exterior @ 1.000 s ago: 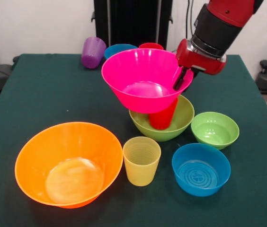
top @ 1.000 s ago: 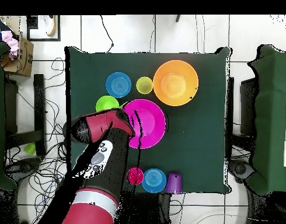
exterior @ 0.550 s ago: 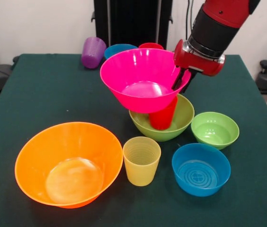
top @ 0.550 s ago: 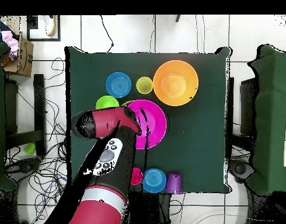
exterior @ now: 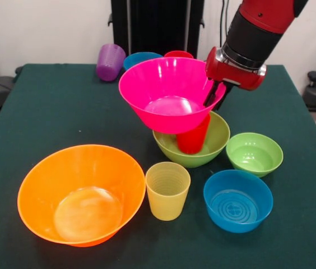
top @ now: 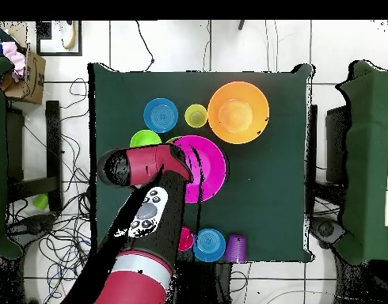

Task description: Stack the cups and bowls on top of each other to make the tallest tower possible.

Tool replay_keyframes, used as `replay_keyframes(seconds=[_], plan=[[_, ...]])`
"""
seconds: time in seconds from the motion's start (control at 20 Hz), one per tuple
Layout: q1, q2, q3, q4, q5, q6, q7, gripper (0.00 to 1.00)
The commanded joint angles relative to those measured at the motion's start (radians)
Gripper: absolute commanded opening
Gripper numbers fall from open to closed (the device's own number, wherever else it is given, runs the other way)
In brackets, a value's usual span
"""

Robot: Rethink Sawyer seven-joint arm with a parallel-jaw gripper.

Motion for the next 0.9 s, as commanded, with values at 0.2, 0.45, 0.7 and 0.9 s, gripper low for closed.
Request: replay_keyframes(seconds=[0.2, 0.45, 0.7, 0.9], plan=[[0.014, 0.075, 0.174, -0.004, 0.049, 0.045, 0.094, 0.0], [0.009, 0.076, 0.171, 0.013, 0.034, 0.026, 0.082, 0.0], [-0.001, 0.07, 0.173, 0.031, 0.024, 0.006, 0.068, 0.0], [-0.008, 0.064, 0.179, 0.046, 0.02, -0.01, 0.058, 0.0]])
